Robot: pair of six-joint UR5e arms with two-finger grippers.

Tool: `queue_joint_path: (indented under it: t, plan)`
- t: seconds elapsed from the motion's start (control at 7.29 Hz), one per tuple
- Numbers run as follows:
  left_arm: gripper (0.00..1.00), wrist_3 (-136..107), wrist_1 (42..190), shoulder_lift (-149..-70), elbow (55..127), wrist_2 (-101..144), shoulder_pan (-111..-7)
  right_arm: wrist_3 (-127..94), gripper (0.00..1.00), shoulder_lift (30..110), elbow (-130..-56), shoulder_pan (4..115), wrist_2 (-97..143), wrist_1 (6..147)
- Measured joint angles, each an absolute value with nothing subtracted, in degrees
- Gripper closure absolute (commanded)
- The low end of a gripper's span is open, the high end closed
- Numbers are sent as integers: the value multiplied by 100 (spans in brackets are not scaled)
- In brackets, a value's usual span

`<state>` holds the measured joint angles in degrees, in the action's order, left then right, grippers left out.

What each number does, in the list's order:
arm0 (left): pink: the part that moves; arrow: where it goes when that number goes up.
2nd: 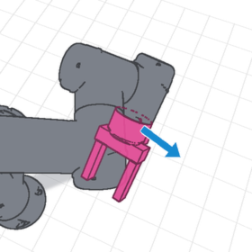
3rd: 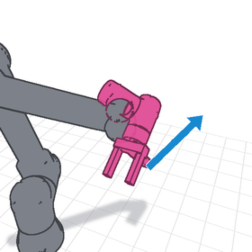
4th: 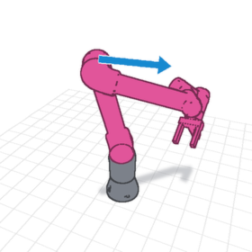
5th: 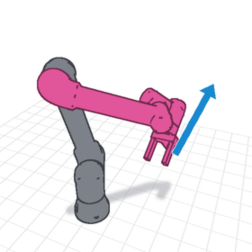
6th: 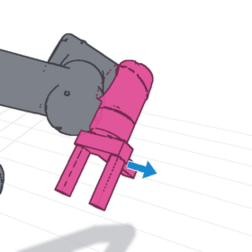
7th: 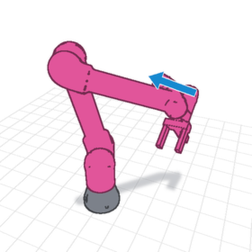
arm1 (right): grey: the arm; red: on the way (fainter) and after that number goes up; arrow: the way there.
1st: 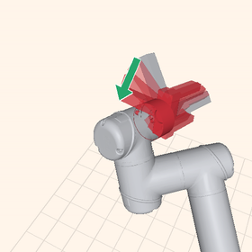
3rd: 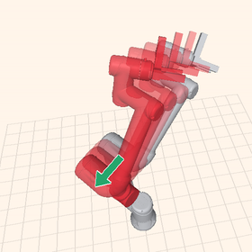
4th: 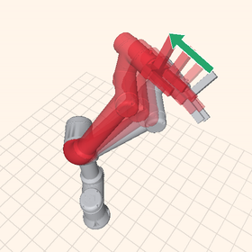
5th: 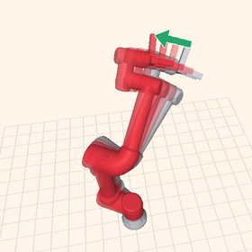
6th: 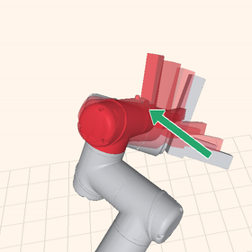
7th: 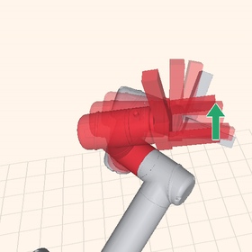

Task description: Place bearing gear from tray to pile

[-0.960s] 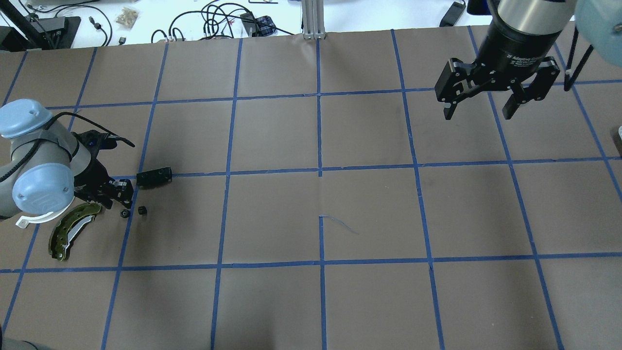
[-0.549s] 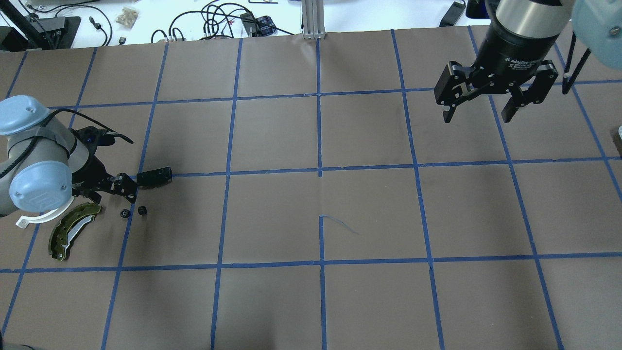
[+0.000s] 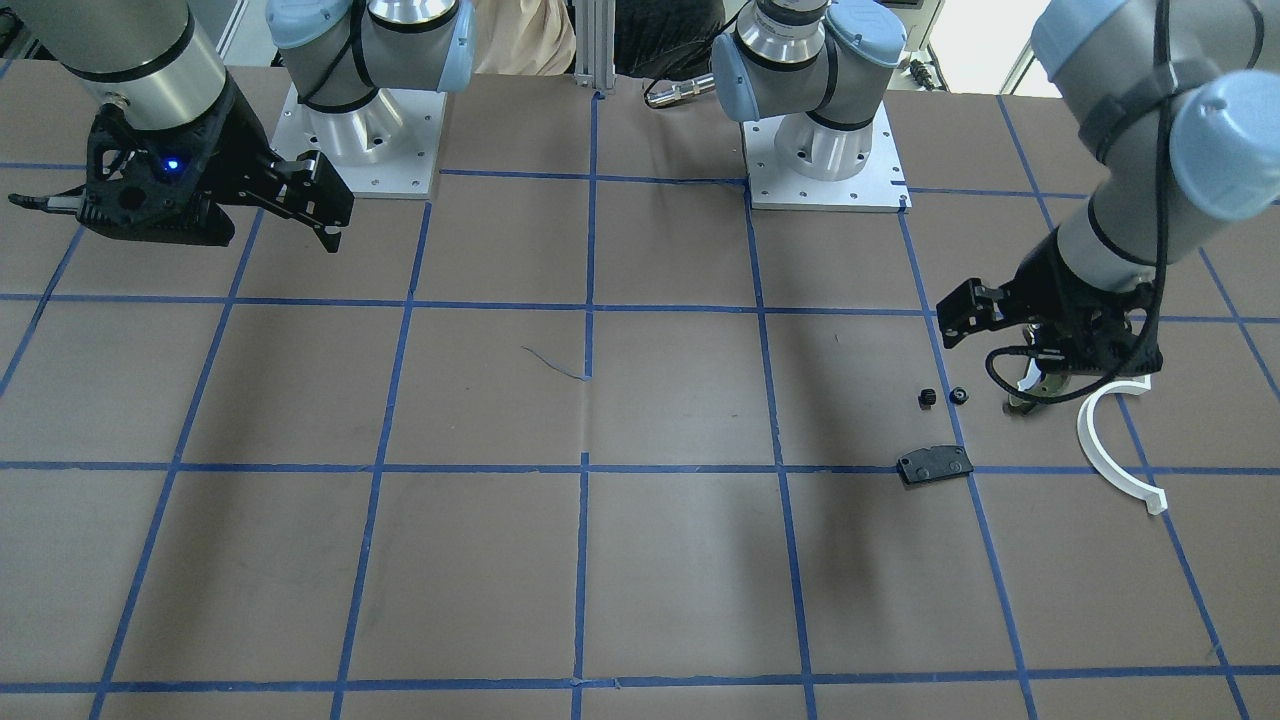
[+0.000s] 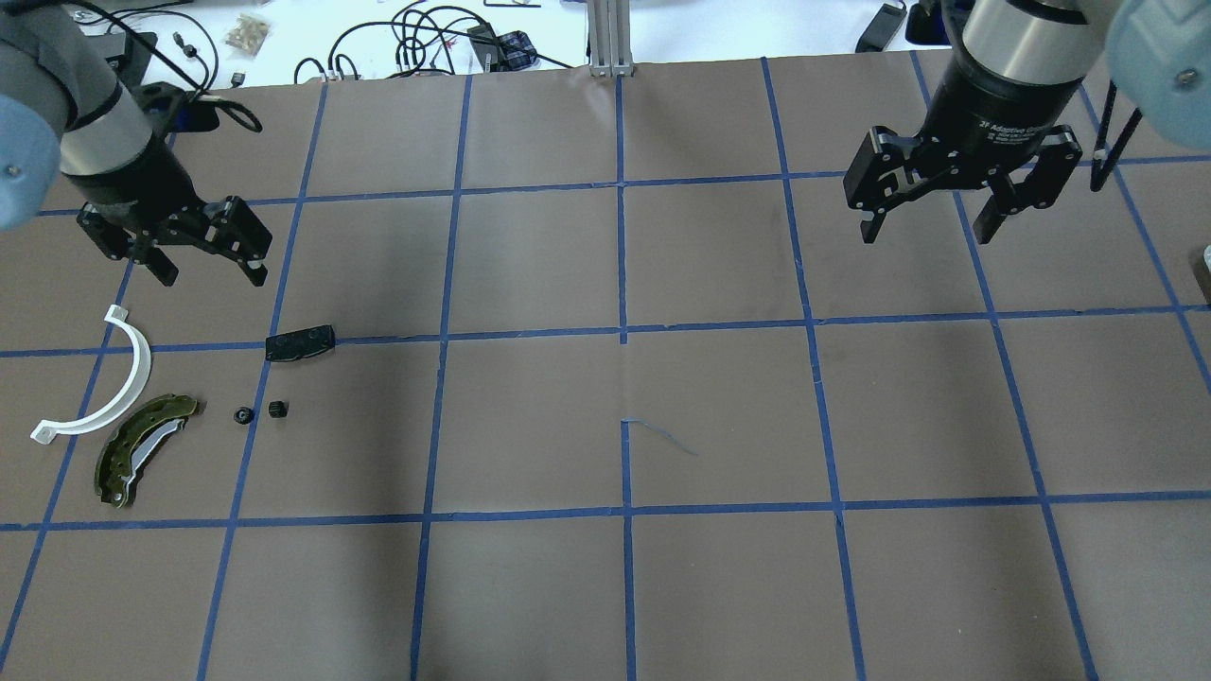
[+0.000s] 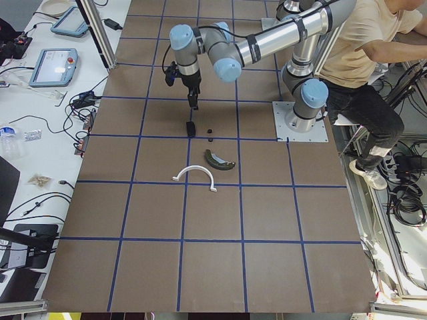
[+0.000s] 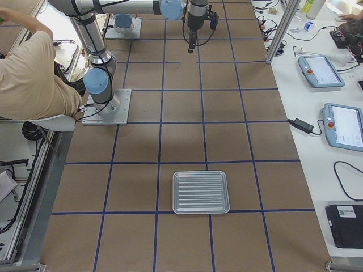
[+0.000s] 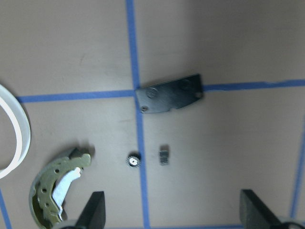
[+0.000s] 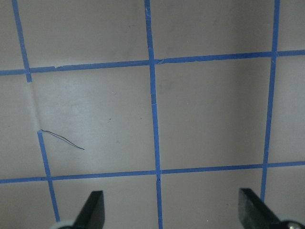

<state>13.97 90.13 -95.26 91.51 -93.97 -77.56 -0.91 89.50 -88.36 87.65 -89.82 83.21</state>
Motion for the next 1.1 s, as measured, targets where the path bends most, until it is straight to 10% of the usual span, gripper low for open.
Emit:
queue_joint_path:
  t: [1.1]
  plan:
    - [0,148,8891,-9209,8612,-9116,-8953,-135,0,9043,-8828,8772,-8997,8340]
